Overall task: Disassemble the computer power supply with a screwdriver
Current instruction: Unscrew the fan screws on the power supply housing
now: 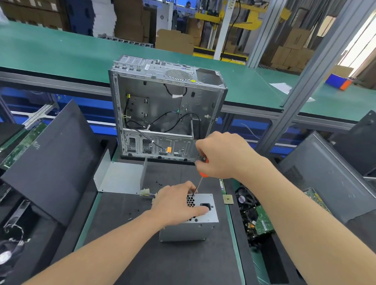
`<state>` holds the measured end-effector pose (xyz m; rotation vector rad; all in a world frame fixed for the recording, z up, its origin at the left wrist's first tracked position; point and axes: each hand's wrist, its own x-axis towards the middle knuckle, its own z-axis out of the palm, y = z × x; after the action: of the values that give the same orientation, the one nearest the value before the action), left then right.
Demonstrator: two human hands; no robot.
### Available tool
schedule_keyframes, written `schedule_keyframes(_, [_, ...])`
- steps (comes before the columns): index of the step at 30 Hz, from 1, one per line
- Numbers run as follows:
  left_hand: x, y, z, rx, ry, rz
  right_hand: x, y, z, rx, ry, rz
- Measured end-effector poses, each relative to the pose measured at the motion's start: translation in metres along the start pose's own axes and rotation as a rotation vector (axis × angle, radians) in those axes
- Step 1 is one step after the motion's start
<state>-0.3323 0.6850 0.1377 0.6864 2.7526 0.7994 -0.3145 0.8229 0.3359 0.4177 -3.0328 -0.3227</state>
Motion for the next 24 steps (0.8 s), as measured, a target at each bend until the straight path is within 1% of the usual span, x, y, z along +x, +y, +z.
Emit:
schedule_keyframes(2, [0.002, 0.001, 0.001, 0.023, -0.015, -0.018, 0.003, -0.002, 0.001, 0.108, 0.03, -0.019])
schedule_keyframes(4, [0.005, 0.002, -0.003, 0.069, -0.053, -0.032, 0.006, -0.002, 0.0, 0.228, 0.018, -0.042])
schedule_keyframes(6, [0.012, 0.004, -0.009, 0.104, -0.154, -0.05, 0.008, 0.001, -0.001, 0.315, 0.007, -0.023])
schedule_keyframes(8, [0.021, 0.006, -0.015, 0.103, -0.276, -0.095, 0.008, 0.004, -0.002, 0.39, 0.027, 0.02])
schedule_keyframes(10, [0.027, 0.008, -0.02, 0.114, -0.359, -0.136, 0.009, 0.007, -0.001, 0.436, 0.048, 0.066])
schedule_keyframes(13, [0.031, 0.01, -0.022, 0.148, -0.41, -0.15, 0.008, 0.006, 0.005, 0.399, 0.083, 0.131])
schedule_keyframes(16, [0.032, 0.01, -0.021, 0.133, -0.412, -0.153, 0.007, 0.0, 0.011, 0.214, 0.151, 0.21])
schedule_keyframes(17, [0.032, 0.01, -0.021, 0.128, -0.406, -0.15, 0.008, -0.001, 0.011, 0.194, 0.158, 0.209])
schedule_keyframes(19, [0.032, 0.01, -0.02, 0.123, -0.391, -0.14, 0.009, -0.001, 0.007, 0.26, 0.112, 0.152])
schedule_keyframes(22, [0.031, 0.008, -0.019, 0.121, -0.378, -0.128, 0.008, 0.003, 0.0, 0.417, 0.024, 0.008])
schedule_keyframes(24, [0.03, 0.009, -0.02, 0.13, -0.375, -0.121, 0.008, 0.006, -0.006, 0.451, -0.027, -0.052])
